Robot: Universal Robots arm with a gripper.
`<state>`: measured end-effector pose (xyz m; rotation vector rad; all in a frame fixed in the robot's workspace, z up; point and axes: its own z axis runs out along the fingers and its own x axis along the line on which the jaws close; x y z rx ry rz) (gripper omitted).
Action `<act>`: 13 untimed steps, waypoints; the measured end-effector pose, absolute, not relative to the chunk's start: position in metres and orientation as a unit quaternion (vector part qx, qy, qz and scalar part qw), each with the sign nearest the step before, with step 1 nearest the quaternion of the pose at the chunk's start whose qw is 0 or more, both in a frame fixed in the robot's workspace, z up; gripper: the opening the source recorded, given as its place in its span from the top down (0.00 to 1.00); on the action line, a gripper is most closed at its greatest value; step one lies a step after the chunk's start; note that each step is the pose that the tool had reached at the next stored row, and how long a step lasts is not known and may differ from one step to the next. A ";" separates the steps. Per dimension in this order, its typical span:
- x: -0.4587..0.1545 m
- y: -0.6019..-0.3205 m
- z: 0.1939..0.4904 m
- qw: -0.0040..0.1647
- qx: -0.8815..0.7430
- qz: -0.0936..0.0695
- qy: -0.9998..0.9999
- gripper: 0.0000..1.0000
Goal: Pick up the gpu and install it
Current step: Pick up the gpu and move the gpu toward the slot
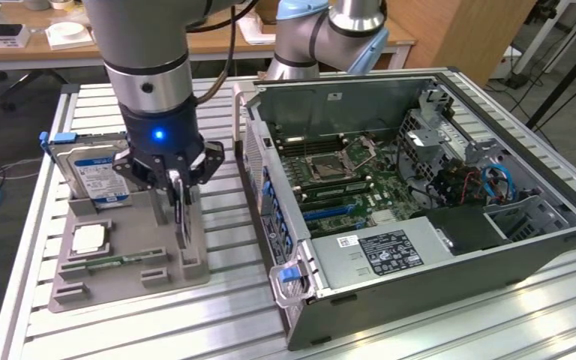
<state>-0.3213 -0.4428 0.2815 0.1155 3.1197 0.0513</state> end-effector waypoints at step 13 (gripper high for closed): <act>-0.321 -0.443 0.283 0.010 0.037 0.016 0.999 0.74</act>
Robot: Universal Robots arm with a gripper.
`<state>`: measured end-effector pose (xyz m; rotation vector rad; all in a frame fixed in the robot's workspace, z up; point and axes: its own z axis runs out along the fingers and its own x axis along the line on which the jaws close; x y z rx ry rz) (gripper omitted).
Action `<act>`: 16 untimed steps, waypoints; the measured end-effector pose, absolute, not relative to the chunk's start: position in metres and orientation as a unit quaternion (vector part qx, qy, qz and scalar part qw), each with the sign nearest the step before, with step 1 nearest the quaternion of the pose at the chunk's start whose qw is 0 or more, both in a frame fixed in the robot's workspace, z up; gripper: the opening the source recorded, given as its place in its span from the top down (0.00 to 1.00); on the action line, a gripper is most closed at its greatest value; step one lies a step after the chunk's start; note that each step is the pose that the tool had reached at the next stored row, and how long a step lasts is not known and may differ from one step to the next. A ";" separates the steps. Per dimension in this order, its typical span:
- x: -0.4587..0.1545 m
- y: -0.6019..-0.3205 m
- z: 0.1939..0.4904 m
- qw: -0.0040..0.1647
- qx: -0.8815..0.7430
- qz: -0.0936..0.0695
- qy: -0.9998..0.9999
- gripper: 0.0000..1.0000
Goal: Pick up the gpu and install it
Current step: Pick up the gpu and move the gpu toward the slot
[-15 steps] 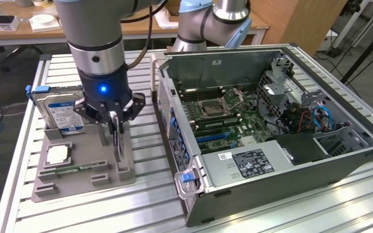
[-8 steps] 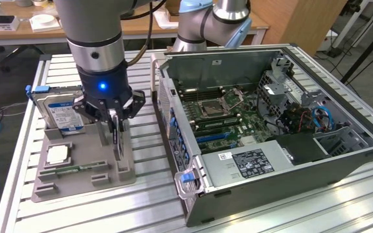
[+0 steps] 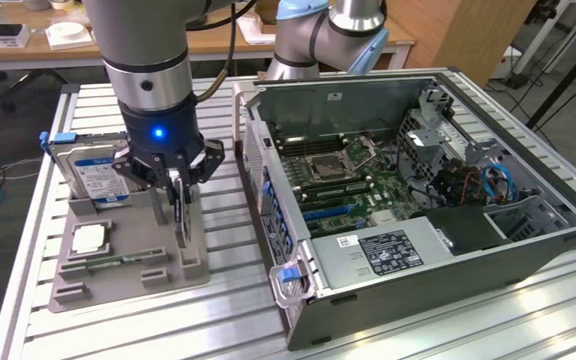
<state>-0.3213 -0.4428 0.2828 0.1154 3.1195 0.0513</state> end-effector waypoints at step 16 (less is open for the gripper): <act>-0.321 -0.443 0.303 0.010 0.037 0.016 0.999 0.74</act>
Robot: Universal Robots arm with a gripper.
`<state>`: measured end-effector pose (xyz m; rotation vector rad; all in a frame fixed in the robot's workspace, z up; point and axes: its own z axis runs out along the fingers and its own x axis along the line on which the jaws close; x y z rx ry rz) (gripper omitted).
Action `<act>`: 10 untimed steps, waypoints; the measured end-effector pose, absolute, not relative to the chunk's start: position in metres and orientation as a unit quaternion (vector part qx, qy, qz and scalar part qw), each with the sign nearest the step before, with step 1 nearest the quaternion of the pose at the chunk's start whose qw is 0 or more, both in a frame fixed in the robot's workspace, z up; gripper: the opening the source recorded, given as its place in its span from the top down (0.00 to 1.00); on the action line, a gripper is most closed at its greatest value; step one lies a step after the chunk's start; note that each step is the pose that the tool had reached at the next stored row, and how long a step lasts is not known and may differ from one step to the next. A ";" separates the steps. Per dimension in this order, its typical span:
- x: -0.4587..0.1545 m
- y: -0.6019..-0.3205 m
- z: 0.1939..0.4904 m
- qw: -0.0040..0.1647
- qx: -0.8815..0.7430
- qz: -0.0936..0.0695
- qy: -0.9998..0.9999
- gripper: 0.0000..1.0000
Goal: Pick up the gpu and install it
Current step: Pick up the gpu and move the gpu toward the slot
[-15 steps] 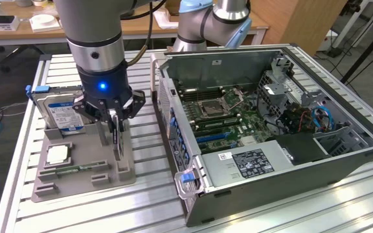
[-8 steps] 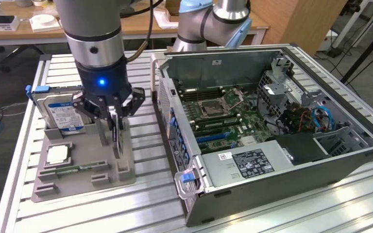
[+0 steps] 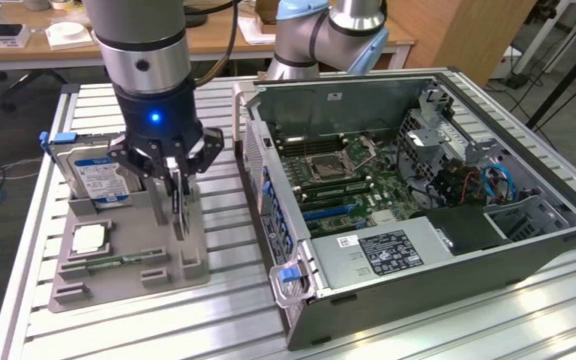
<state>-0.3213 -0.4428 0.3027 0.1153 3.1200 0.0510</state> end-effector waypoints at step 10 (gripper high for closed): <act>-0.321 -0.443 0.309 0.009 0.031 0.016 0.999 0.74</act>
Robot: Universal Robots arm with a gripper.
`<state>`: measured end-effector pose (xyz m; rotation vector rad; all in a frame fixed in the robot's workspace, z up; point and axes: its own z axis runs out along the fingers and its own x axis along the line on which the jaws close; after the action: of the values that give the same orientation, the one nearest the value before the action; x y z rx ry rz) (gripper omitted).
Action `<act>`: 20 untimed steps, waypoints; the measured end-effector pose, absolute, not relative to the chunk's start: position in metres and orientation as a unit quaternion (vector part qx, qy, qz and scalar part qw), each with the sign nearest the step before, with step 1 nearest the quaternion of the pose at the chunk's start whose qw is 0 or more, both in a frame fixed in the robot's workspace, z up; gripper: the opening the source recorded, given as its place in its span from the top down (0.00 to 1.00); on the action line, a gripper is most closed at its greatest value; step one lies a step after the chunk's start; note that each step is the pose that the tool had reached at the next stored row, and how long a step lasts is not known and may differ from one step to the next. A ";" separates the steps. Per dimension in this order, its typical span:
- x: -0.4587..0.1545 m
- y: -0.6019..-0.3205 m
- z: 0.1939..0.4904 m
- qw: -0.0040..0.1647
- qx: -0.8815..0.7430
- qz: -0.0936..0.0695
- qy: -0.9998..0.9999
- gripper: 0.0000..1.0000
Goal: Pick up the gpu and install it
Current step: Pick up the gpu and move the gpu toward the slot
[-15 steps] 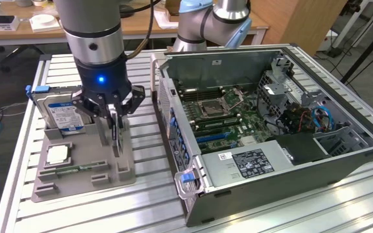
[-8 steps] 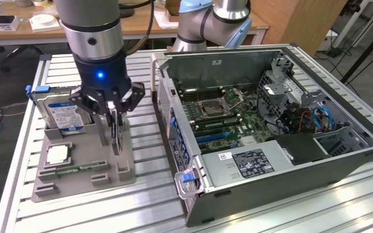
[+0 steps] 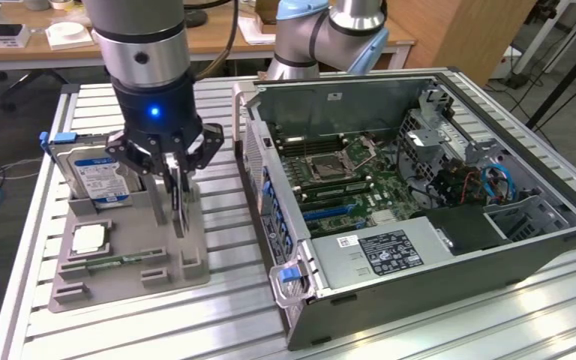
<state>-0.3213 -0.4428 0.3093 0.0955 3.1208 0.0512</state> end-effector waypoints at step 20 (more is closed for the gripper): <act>-0.321 -0.443 0.347 0.009 0.029 0.016 0.999 0.74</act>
<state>-0.3213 -0.4428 0.3473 0.0891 3.1211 0.0512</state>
